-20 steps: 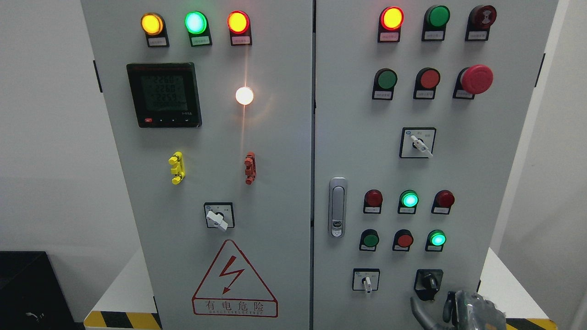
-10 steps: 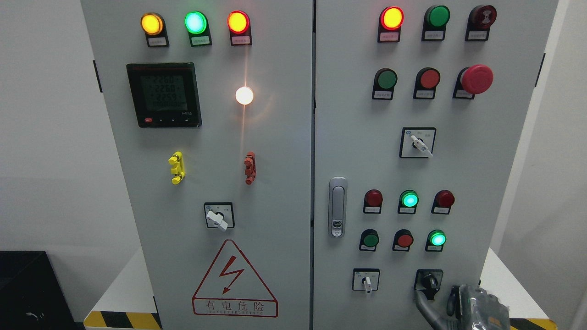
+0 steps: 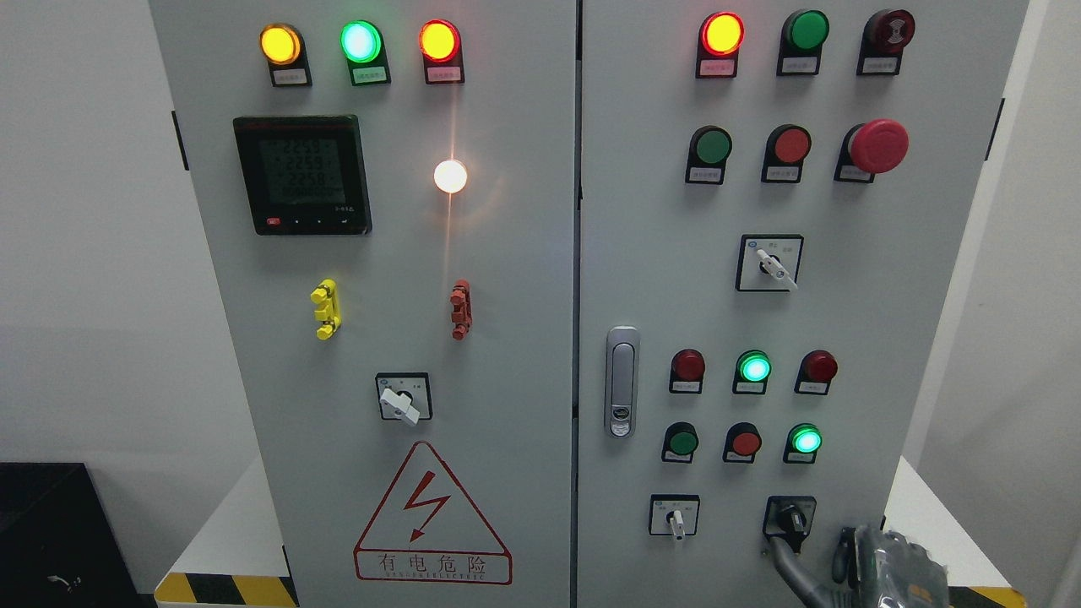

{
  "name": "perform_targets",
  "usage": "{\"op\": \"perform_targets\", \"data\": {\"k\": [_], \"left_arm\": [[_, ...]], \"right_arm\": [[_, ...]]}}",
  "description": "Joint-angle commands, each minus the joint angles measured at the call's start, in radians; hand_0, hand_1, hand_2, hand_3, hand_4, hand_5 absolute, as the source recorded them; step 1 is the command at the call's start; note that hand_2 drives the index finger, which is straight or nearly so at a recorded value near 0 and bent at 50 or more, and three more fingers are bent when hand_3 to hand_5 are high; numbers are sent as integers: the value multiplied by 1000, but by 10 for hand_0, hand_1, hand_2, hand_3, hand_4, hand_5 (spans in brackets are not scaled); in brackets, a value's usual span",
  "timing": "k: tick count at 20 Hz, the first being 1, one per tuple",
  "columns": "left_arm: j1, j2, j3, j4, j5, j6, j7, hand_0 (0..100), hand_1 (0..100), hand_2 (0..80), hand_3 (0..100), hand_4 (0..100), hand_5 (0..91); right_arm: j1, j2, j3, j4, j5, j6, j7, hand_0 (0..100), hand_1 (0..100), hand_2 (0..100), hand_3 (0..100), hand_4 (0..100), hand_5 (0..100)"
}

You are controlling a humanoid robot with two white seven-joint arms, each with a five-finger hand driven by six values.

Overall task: Flip black knob to close circuit
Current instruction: 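Grip the black knob with the right hand and twist it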

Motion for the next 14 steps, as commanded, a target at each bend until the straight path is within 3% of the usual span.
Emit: {"op": "perform_targets", "data": {"k": [1,14], "left_arm": [[21,0,0,-23,0,0,0,120,556,0,0,0,0],[21,0,0,-23,0,0,0,120,556,0,0,0,0]], "right_arm": [[-4,-10,-31,17,-1,2,-1,0,123,866,1000,878,950],[-18,-16,-50,16,-7,2,12,0,119,864,1000,876,949]]}}
